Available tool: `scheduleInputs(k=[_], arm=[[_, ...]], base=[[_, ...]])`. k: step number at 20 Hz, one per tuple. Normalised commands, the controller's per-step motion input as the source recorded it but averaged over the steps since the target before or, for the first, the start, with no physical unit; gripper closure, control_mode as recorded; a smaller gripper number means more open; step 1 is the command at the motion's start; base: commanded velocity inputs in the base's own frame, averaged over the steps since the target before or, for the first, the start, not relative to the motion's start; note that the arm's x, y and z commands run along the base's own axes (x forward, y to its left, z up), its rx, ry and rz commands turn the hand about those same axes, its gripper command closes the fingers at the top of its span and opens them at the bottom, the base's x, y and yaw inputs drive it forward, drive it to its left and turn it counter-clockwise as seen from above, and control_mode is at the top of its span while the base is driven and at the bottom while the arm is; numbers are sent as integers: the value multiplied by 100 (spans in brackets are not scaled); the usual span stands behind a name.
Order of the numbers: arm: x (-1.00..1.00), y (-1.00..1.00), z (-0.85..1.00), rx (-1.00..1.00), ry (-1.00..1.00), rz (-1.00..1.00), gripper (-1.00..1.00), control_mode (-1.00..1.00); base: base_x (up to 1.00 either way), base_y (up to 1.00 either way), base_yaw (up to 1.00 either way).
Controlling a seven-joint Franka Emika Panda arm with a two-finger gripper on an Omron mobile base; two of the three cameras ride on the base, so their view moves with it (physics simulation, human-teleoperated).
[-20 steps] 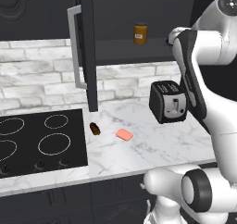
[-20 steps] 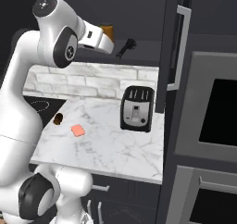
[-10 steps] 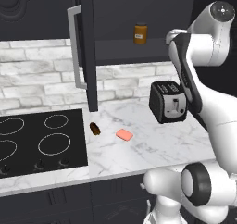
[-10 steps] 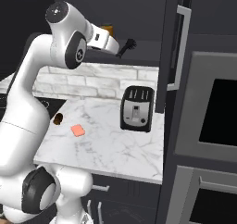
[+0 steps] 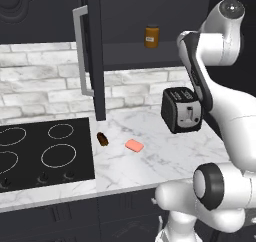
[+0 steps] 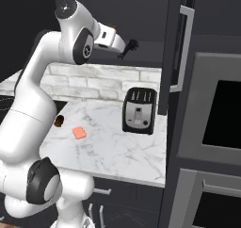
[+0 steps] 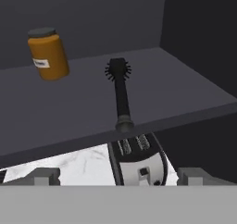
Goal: Pick the bar soap and dish brush from the cabinet and place them on the counter.
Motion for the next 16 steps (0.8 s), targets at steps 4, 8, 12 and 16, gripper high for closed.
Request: scheduleInputs(k=[4,8,12,16], arm=[[22,-18,-1,-9,7,0,-100,-100],[30,-12,-10,-7,4,0,-100,-100],[31,-6,-20,-1,0,0,-100,-100],[22,-4,-25,4,-4,0,-100,-100]], base=[[0,0,0],[0,0,0],[0,0,0],[0,0,0]])
